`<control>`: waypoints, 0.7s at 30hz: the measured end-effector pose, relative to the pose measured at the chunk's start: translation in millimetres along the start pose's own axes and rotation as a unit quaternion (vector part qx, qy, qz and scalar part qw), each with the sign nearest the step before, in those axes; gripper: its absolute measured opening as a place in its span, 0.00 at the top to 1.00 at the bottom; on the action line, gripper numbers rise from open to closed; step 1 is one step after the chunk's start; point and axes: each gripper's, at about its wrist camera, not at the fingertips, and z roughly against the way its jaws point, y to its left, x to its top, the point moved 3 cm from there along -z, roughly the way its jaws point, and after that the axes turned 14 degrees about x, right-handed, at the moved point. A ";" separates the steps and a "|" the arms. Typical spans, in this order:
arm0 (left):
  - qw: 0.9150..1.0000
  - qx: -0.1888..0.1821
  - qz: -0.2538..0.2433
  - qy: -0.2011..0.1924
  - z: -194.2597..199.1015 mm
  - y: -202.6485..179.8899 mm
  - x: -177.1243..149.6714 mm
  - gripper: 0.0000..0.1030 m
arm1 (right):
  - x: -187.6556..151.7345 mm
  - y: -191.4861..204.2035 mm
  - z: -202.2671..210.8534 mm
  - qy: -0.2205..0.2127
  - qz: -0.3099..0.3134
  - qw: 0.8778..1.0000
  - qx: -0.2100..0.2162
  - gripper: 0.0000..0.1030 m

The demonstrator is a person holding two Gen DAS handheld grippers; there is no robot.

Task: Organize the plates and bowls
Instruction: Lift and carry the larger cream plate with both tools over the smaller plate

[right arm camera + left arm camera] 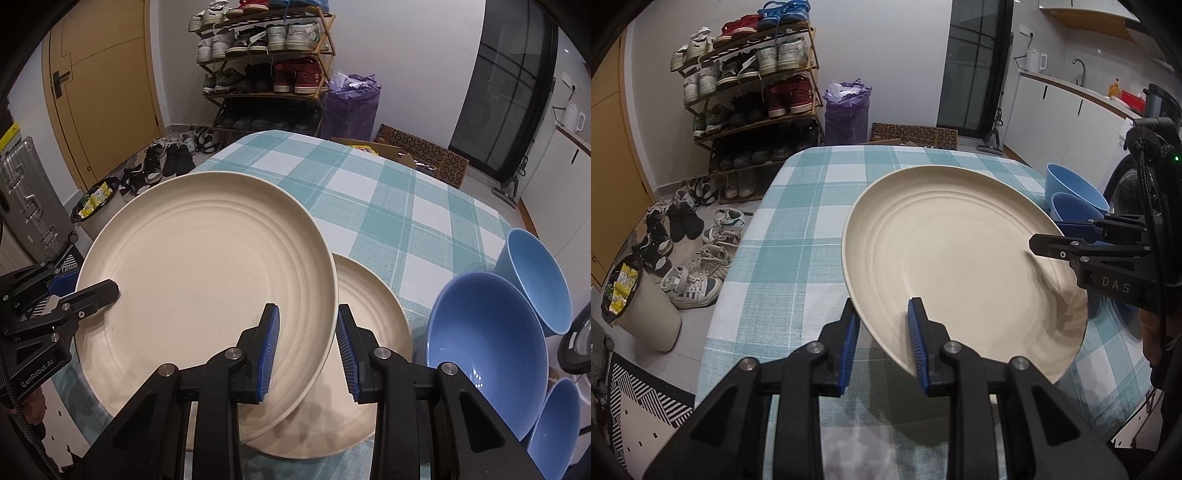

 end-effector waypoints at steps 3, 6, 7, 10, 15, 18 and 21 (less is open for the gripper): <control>1.000 -0.004 -0.007 0.004 -3.6 -6.5 -0.2 0.76 | -5.1 -5.0 1.0 0.003 -0.005 1.000 -0.005 0.69; 1.000 -0.007 -0.015 0.007 -7.2 -13.4 -0.7 0.76 | -10.3 -11.2 1.2 0.008 -0.011 1.000 -0.011 0.69; 1.000 -0.009 -0.017 0.007 -7.6 -15.2 -1.0 0.76 | -11.9 -13.0 1.5 0.008 -0.014 1.000 -0.013 0.69; 1.000 -0.012 -0.023 0.008 -9.8 -20.6 -0.5 0.76 | -15.9 -17.3 1.8 0.010 -0.019 1.000 -0.018 0.69; 0.999 -0.016 -0.029 0.012 -14.2 -26.1 -1.3 0.76 | -23.3 -21.5 -0.3 0.015 -0.025 0.999 -0.022 0.69; 0.999 -0.017 -0.034 0.016 -17.2 -28.3 -1.9 0.76 | -28.1 -23.9 -1.7 0.017 -0.029 0.999 -0.024 0.69; 0.999 -0.019 -0.038 0.017 -19.9 -31.4 -1.9 0.76 | -32.4 -27.5 -2.9 0.019 -0.035 0.999 -0.026 0.69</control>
